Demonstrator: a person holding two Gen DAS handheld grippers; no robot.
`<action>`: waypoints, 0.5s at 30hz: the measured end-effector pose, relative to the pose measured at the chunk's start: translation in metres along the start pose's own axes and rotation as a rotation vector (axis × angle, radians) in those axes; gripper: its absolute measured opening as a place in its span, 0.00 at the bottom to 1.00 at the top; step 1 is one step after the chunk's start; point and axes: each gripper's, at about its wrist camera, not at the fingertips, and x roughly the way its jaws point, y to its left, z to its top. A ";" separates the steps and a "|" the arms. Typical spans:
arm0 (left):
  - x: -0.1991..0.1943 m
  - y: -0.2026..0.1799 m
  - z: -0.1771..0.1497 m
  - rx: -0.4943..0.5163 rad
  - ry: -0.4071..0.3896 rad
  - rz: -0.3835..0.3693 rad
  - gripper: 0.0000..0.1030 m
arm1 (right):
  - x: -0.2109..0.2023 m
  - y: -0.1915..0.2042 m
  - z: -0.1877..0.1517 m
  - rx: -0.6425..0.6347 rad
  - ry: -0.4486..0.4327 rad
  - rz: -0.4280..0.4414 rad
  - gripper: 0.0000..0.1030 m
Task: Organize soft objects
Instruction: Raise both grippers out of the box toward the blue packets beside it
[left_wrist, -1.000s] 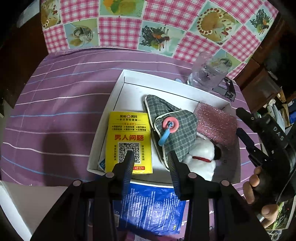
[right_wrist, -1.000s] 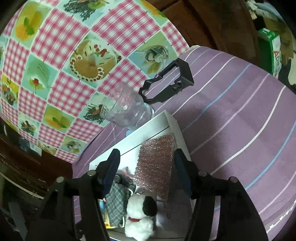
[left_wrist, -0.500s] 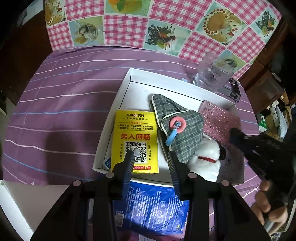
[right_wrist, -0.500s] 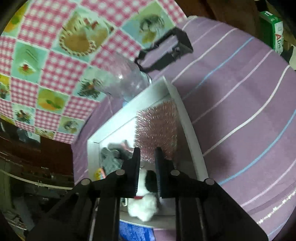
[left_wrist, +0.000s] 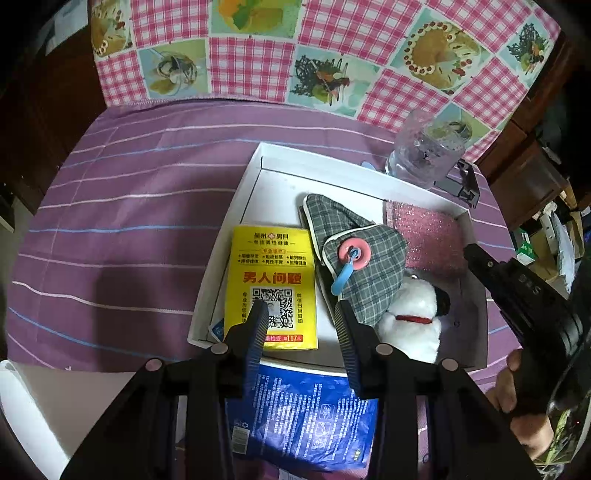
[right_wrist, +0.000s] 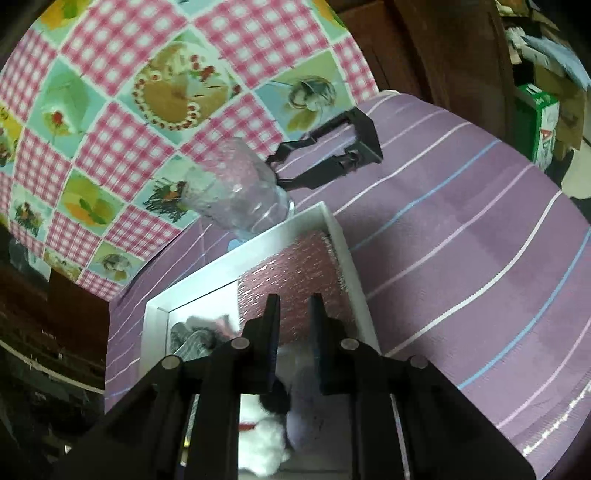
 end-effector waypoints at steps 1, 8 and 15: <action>-0.002 -0.001 0.000 0.004 -0.004 -0.003 0.36 | -0.002 0.003 -0.001 -0.012 0.009 0.004 0.17; -0.015 -0.009 -0.001 0.018 -0.023 0.012 0.36 | -0.017 0.030 -0.016 -0.115 0.083 -0.008 0.17; -0.028 -0.011 -0.007 0.020 -0.014 -0.001 0.36 | -0.043 0.040 -0.024 -0.128 0.179 -0.025 0.17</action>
